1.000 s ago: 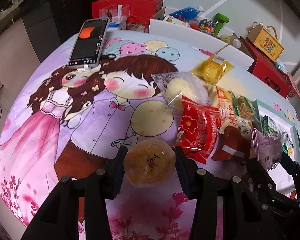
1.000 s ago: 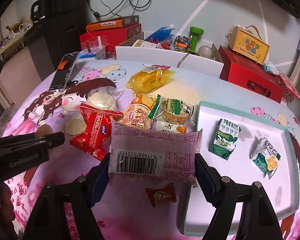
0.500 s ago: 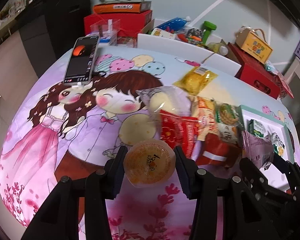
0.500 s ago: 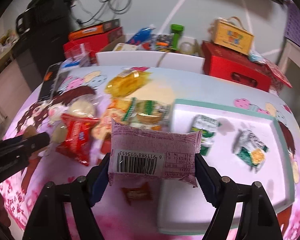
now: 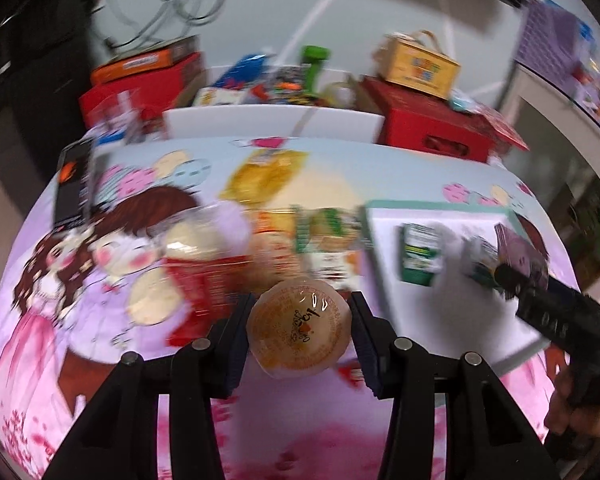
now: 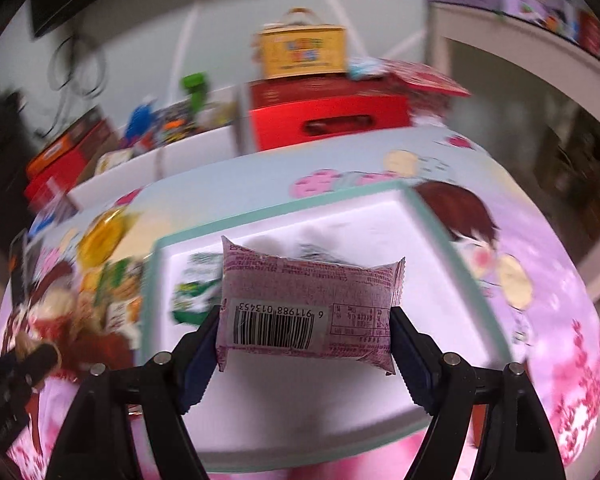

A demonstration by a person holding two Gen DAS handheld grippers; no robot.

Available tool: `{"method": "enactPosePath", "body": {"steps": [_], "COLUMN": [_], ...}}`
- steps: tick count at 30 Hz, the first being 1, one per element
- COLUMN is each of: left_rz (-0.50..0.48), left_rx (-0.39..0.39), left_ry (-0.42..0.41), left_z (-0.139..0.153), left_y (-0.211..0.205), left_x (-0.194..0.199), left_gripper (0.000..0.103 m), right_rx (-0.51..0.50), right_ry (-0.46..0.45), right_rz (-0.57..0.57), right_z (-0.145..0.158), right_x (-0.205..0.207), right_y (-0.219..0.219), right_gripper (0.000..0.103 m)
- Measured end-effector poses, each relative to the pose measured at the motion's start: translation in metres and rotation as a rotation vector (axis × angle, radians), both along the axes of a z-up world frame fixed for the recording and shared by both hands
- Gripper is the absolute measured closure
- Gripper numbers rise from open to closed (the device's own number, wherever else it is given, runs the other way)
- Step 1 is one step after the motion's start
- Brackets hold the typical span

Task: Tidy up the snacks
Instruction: 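Carry the jelly cup and pink pastry into the tray and open both tools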

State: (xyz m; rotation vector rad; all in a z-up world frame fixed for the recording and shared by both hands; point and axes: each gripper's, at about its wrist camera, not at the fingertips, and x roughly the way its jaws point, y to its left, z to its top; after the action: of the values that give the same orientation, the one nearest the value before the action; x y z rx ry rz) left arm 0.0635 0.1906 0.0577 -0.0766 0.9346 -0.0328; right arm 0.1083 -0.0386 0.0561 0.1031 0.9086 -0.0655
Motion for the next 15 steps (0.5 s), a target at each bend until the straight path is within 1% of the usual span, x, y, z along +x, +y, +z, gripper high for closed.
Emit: {"method": "enactPosePath", "body": {"steps": [5,9,12,15], "left_rz": [-0.112,-0.192,-0.236,-0.267], "left_rx": [0.019,0.031,0.017,0.022], "left_ry": [0.007,0.013,0.029,0.046], "left_z": [-0.005,-0.012,-0.021,-0.032], "left_y": [-0.047,-0.079,-0.096,-0.111], "left_x": [0.008,0.014,0.018,0.021], "left_gripper": [0.054,0.054,0.054,0.054], "right_rx": [-0.001,0.009,0.013,0.013], "right_ry": [0.010,0.037,0.049,0.061], "right_rz": [-0.118,-0.184,-0.208,-0.212], "right_z": [0.000,-0.006,-0.009,-0.011], "right_x": [-0.003,-0.004,-0.006,-0.005], "right_y": [-0.045,-0.072,-0.083,-0.084], "right_gripper": [0.022,0.022,0.022,0.022]}}
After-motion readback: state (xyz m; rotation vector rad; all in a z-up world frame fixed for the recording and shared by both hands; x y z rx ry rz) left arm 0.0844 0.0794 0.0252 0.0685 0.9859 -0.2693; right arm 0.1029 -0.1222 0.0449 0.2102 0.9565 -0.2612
